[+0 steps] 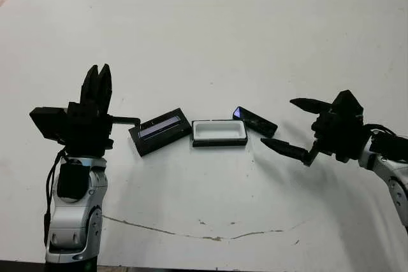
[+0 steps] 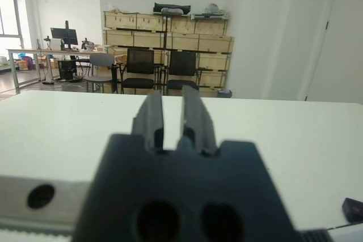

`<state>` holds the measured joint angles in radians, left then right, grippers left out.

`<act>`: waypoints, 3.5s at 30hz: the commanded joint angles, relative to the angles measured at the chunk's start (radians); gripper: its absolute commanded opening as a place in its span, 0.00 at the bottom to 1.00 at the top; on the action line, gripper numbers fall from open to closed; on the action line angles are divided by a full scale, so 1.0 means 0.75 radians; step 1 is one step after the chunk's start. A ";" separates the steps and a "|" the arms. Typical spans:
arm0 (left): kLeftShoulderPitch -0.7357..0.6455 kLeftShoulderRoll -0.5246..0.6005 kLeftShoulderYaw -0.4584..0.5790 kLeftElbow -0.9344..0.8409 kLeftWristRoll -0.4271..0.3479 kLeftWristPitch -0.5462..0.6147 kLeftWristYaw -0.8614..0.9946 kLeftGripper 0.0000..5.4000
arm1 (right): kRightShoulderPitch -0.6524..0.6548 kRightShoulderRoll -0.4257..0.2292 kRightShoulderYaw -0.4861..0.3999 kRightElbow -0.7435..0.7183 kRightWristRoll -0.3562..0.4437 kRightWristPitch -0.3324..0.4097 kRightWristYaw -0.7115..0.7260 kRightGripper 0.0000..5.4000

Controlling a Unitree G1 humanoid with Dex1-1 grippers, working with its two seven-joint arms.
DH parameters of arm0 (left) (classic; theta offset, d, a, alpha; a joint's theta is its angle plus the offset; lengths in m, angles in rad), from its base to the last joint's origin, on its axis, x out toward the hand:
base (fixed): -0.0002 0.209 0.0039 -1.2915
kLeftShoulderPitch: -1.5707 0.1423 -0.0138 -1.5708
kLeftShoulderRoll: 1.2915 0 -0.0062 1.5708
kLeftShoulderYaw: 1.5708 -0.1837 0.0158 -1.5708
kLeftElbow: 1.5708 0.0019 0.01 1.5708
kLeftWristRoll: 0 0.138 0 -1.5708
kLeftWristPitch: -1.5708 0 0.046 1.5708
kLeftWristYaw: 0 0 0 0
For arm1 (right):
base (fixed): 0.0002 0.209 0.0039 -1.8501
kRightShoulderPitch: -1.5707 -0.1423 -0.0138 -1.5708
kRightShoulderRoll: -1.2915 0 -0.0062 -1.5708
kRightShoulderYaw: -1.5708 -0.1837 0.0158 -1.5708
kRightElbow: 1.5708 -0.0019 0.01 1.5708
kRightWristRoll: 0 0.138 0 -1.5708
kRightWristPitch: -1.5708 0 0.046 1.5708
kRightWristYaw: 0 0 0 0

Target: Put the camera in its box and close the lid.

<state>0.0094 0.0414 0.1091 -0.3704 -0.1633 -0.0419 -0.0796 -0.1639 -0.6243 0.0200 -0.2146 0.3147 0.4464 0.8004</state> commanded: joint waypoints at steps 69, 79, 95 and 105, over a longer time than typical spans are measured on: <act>0.046 0.027 0.015 -0.010 0.002 0.030 0.000 0.00 | -0.171 0.098 -0.136 0.273 0.105 -0.072 0.026 0.00; 0.045 0.028 0.018 -0.004 -0.002 0.029 -0.001 0.00 | -0.289 0.106 -0.165 0.254 0.265 -0.025 0.105 0.00; 0.056 0.033 0.014 -0.013 0.007 0.023 -0.006 0.00 | -0.514 -0.019 0.227 0.283 0.064 0.012 0.467 0.00; 0.059 0.030 0.009 -0.011 0.009 0.021 -0.007 0.00 | -0.575 -0.017 0.346 0.324 -0.130 -0.136 0.534 0.00</act>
<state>0.0359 0.0571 0.1155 -0.3843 -0.1595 -0.0333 -0.0829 -0.5823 -0.6258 0.2632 0.0177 0.2368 0.3559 1.1896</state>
